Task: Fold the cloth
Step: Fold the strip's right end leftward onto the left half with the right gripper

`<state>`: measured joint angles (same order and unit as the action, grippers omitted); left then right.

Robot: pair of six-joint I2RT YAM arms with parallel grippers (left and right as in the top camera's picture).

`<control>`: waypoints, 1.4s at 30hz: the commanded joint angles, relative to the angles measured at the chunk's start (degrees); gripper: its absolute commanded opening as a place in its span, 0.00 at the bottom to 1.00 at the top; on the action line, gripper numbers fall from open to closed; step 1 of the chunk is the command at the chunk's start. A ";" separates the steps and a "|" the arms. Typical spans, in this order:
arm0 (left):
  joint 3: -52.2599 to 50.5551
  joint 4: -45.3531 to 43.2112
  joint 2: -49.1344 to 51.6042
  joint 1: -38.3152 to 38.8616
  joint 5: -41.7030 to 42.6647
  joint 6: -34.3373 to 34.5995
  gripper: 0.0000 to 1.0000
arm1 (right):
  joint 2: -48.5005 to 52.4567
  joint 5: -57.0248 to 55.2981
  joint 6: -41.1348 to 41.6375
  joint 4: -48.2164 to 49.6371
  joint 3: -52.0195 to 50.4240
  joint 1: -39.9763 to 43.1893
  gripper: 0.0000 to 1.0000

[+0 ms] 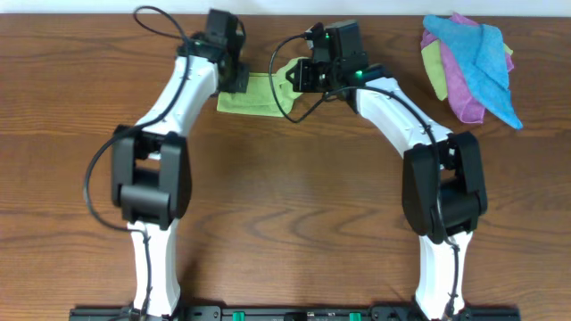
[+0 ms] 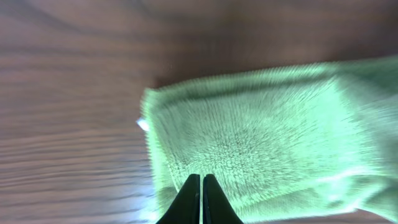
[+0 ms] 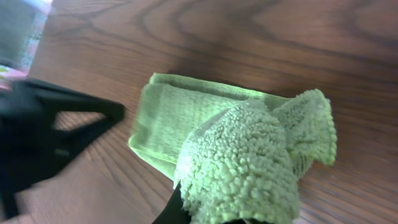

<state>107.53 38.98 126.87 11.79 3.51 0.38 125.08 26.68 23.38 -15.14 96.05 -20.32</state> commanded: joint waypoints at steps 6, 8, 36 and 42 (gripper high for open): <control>2.14 3.45 -8.17 -10.45 2.99 3.41 0.06 | -0.68 -1.44 -0.92 2.34 0.74 -2.34 0.02; 2.12 5.03 -8.17 -13.00 4.02 4.42 0.06 | -0.68 -1.73 -0.94 2.75 0.74 -2.78 0.01; 2.08 9.84 -8.15 -23.02 11.17 1.70 0.06 | 7.87 -3.56 -0.24 11.78 0.74 -7.98 0.02; 2.05 9.81 -8.15 -23.02 11.17 1.70 0.06 | 8.66 -3.56 -0.24 12.68 0.76 -8.52 0.02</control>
<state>109.30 48.64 118.54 -11.20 13.82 2.94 131.98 23.33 23.29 -3.01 96.07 -28.01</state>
